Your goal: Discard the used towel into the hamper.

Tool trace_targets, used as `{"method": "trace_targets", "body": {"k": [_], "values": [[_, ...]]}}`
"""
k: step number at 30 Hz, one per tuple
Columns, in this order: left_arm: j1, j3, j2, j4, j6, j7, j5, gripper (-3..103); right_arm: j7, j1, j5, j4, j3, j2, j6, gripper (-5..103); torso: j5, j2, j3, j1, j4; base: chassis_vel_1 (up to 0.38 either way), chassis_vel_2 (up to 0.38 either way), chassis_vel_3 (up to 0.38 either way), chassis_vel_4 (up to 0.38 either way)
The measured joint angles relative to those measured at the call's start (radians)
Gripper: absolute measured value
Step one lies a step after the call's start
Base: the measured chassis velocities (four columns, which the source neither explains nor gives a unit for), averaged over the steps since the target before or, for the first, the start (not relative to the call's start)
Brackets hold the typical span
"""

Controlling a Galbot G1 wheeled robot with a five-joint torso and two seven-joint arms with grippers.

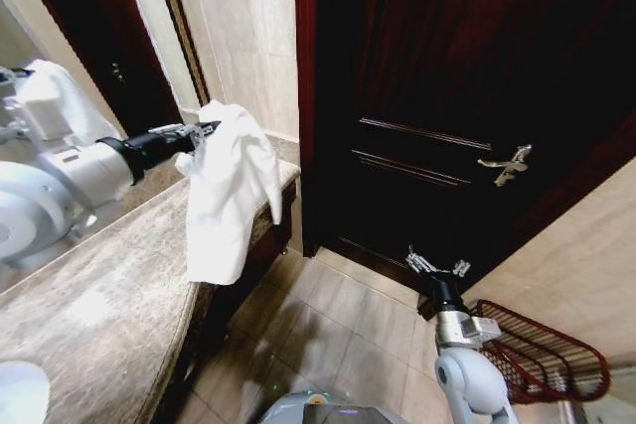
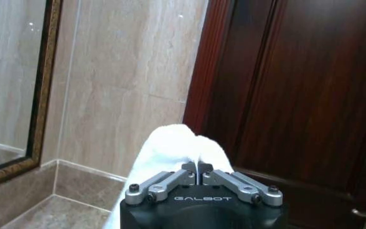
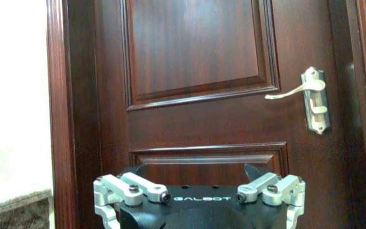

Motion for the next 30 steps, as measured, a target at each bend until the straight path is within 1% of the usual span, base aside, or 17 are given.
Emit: {"method": "trace_targets", "body": {"k": [1,2,6,7,10,16,30], "values": [[0.005,0.001,-0.006,-0.009,-0.011,-0.001,0.003,1,0.001,0.000,0.002,0.000,0.000,0.000,0.001,100,-0.0001,0.000,0.000,0.000,0.0000,0.000,0.000,0.000,0.000],[0.005,0.001,-0.006,-0.009,-0.011,-0.001,0.003,1,0.001,0.000,0.002,0.000,0.000,0.000,0.001,100,-0.0001,0.000,0.000,0.000,0.0000,0.000,0.000,0.000,0.000],[-0.003,0.043,-0.011,-0.022,-0.047,0.019,0.061,1,0.006,-0.005,0.006,0.004,0.005,-0.005,0.010,100,-0.0001,0.000,0.000,0.000,-0.0001,0.000,0.000,0.000,0.000],[-0.003,0.043,-0.011,-0.022,-0.047,0.019,0.061,1,0.006,-0.005,0.006,0.004,0.005,-0.005,0.010,100,-0.0001,0.000,0.000,0.000,-0.0001,0.000,0.000,0.000,0.000],[-0.016,0.063,-0.002,-0.009,-0.042,0.045,0.088,1,0.008,-0.012,0.008,0.004,0.016,-0.006,0.033,100,0.0000,0.000,0.000,0.000,-0.0001,0.000,0.000,0.000,0.000],[-0.024,0.078,0.005,0.003,-0.029,0.081,0.128,1,0.009,-0.016,0.011,0.006,0.020,-0.004,0.042,100,-0.0001,0.000,0.000,0.000,0.0000,0.000,0.000,0.000,0.000],[-0.030,0.084,0.004,0.010,-0.017,0.119,0.149,1,0.010,-0.025,0.003,0.018,0.023,0.003,0.046,100,-0.0001,0.000,0.000,0.000,0.0000,-0.036,-0.035,-0.034,-0.035]]}}
